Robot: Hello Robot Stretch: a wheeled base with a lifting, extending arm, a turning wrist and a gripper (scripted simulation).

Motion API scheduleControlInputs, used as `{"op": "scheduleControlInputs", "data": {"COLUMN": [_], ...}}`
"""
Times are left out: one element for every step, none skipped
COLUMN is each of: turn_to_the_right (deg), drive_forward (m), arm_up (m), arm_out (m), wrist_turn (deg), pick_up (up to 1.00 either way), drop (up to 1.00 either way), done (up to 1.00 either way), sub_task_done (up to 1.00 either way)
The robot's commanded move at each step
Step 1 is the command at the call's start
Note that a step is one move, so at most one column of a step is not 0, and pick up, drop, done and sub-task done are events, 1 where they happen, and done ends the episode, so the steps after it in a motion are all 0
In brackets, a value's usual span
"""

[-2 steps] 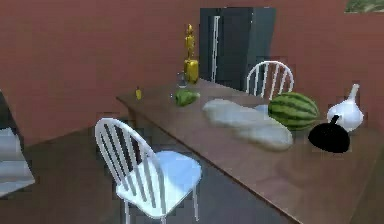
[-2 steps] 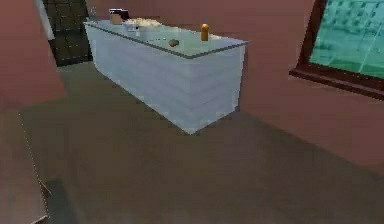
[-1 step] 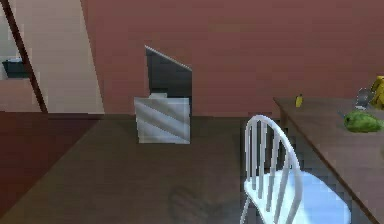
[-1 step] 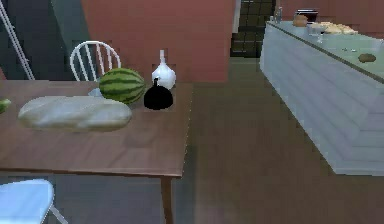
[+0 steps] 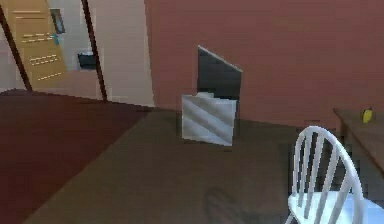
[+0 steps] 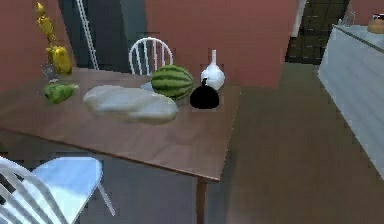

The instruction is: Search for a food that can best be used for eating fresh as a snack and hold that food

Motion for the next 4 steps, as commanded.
{"op": "scheduleControlInputs", "data": {"turn_to_the_right": [45.0,45.0,33.0,0.0], "drive_forward": [0.00,0.00,0.00,0.55], "arm_up": [0.00,0.00,0.00,0.00], "arm_out": [0.00,0.00,0.00,0.00], "wrist_turn": [0.0,0.0,0.0,0.0], "pick_up": [0.00,0.00,0.00,0.00], "drop": [0.00,0.00,0.00,0.00], "done": [0.00,0.00,0.00,0.00], "sub_task_done": [0.00,0.00,0.00,0.00]}}
